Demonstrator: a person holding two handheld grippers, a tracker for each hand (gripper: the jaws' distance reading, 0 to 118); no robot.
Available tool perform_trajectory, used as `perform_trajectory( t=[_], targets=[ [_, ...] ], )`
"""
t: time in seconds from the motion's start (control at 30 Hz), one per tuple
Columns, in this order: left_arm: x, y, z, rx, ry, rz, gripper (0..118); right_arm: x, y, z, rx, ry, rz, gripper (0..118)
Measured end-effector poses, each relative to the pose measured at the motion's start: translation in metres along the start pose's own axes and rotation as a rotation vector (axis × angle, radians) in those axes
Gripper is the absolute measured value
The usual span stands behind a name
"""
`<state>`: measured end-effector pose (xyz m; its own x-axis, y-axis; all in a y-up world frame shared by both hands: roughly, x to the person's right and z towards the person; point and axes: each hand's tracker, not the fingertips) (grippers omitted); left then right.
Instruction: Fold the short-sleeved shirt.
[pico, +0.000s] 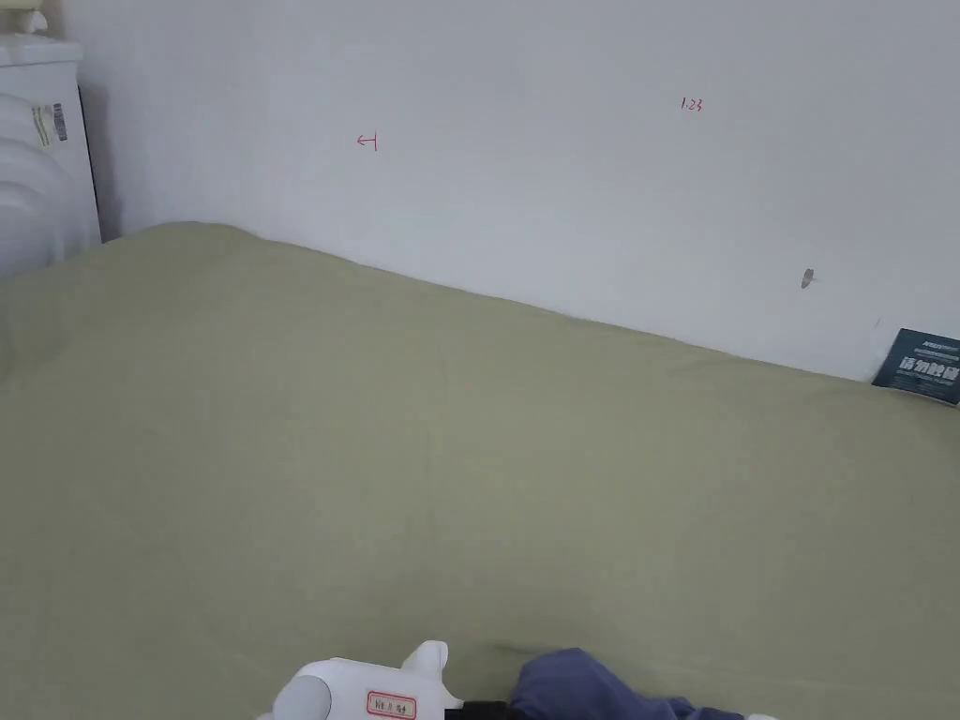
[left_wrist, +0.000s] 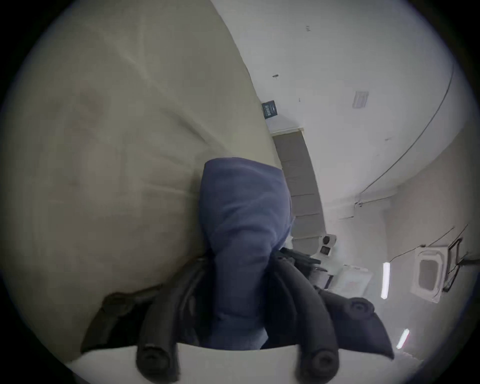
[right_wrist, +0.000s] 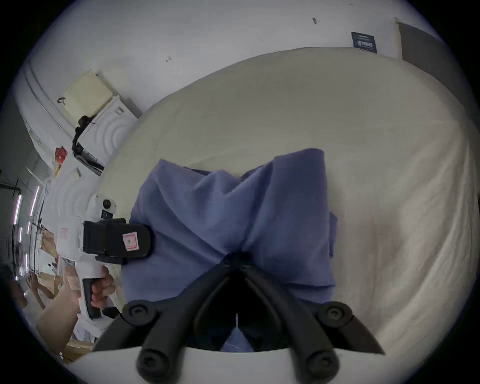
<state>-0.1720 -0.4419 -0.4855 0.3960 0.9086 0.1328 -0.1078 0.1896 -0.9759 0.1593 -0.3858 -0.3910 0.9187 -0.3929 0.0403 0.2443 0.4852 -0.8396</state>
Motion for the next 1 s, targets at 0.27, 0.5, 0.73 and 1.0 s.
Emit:
perform_trajectory(
  t=[0.27, 0.5, 0.73, 1.0],
  targets=[
    [0.008, 0.022, 0.080, 0.031, 0.047, -0.070, 31, -0.053, 0.003, 0.024, 0.106, -0.027, 0.111, 0],
    [-0.018, 0.056, 0.266, 0.138, 0.302, -0.087, 31, -0.127, 0.007, 0.011, 0.130, 0.040, 0.166, 0],
    [-0.043, 0.105, 0.453, 0.250, 0.694, -0.064, 31, -0.175, 0.005, -0.026, 0.119, 0.040, 0.156, 0],
    [-0.087, 0.154, 0.529, 0.197, 1.086, -0.021, 97, -0.174, -0.002, -0.055, 0.031, 0.030, 0.186, 0]
  ],
)
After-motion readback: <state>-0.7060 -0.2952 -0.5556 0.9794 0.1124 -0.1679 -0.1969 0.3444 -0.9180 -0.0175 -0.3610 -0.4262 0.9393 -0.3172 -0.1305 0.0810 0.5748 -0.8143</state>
